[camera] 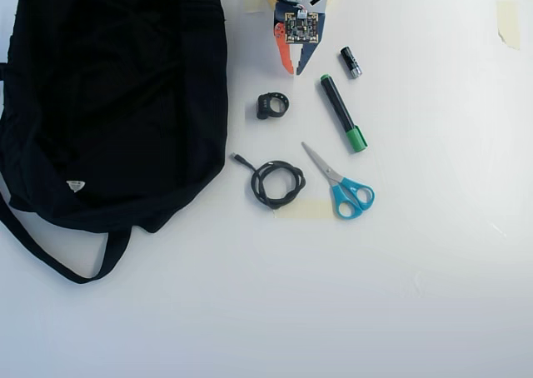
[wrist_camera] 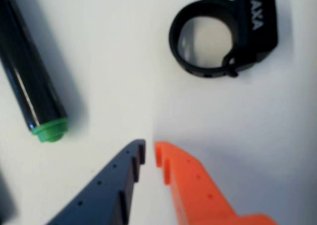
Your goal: Put the bike light into the black bag
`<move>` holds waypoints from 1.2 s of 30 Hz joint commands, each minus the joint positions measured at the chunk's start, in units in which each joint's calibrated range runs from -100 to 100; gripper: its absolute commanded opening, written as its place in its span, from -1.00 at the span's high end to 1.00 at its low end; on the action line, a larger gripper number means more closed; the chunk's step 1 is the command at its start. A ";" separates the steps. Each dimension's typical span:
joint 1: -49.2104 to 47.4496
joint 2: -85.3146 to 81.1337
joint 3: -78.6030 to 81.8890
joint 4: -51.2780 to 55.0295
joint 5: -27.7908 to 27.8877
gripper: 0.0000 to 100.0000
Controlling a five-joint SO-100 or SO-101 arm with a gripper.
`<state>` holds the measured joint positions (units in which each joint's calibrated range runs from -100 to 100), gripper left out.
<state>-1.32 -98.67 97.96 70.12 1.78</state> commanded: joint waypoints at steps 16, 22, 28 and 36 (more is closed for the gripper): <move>-0.17 -0.91 1.33 1.89 0.21 0.95; -0.25 -0.91 1.33 1.89 0.16 0.95; -0.25 -0.91 1.33 1.89 0.05 0.95; 0.13 -0.91 1.33 1.89 0.05 0.95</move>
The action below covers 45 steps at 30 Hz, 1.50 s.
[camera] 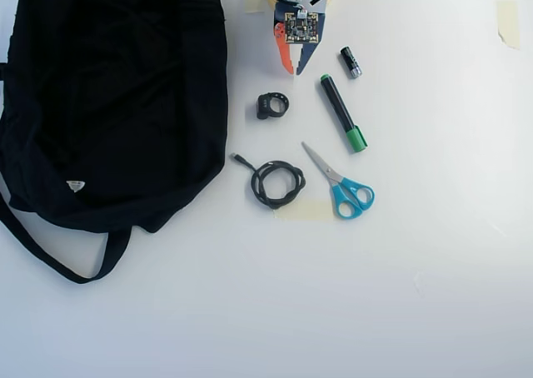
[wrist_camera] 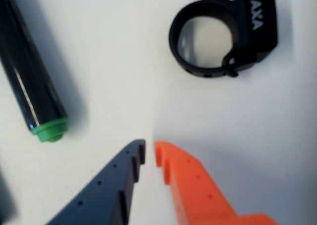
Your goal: Put the bike light into the black bag
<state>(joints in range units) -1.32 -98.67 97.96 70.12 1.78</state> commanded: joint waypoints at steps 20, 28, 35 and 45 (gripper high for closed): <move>0.13 -0.91 1.33 1.89 0.05 0.95; -0.32 -0.91 1.33 1.98 0.05 0.95; 0.13 -0.91 1.33 1.98 0.05 0.95; -0.40 -0.91 1.33 1.98 0.05 0.95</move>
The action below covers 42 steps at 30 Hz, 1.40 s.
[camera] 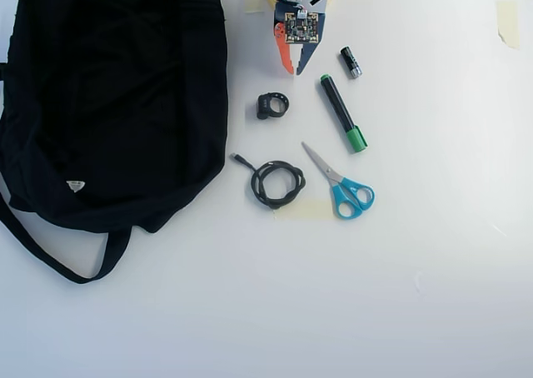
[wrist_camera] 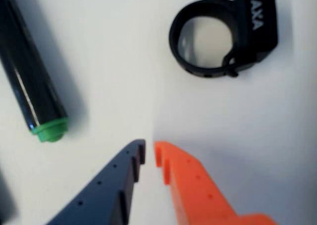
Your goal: Put the bike light into the black bag
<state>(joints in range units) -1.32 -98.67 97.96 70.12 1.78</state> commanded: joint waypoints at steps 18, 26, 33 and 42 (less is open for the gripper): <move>-0.25 -0.91 1.33 1.98 0.05 0.95; -0.10 -0.83 1.06 -1.12 0.52 0.95; -0.40 -0.33 0.34 -15.25 0.58 0.95; -0.47 11.70 -11.88 -28.08 0.05 0.95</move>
<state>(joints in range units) -1.32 -91.70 92.45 48.73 1.98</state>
